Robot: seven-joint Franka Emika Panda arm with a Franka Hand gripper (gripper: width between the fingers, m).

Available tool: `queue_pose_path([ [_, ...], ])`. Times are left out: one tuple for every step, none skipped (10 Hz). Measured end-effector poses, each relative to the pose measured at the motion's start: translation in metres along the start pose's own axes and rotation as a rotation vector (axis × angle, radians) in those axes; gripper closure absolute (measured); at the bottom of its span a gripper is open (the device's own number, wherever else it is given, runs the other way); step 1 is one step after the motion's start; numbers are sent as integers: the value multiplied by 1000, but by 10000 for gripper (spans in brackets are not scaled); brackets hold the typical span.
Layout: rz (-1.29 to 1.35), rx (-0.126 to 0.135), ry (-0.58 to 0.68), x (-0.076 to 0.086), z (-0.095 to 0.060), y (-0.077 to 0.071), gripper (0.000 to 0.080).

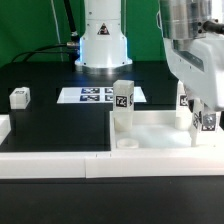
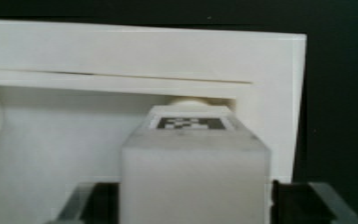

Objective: Assemble square table

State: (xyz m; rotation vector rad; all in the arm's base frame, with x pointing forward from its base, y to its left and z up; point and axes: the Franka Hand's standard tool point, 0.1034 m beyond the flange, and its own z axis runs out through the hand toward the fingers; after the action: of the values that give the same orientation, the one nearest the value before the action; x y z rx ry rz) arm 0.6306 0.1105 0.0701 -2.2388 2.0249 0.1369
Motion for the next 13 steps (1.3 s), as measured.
queue_pose_path([
  [-203,-5,16,-3,1,0,339],
  [-328,-3,14,-5,2,0,189],
  [-365,-3,14,-3,2,0,162],
  [-438,-4,15,-3,2,0,152],
  [-516,-4,15,-3,2,0,152],
  [-552,-5,15,-3,2,0,150],
  [-658,-6,15,-3,2,0,150],
  [-854,-25,25,-5,1,0,150],
  [-1034,-31,19,-7,-1,-1,150],
  [-1181,-33,16,-7,-1,-1,150],
  [-1178,-33,15,-7,0,-1,150],
  [-1188,-34,15,-6,0,-1,150],
  [-1155,-33,15,-7,0,-1,278],
])
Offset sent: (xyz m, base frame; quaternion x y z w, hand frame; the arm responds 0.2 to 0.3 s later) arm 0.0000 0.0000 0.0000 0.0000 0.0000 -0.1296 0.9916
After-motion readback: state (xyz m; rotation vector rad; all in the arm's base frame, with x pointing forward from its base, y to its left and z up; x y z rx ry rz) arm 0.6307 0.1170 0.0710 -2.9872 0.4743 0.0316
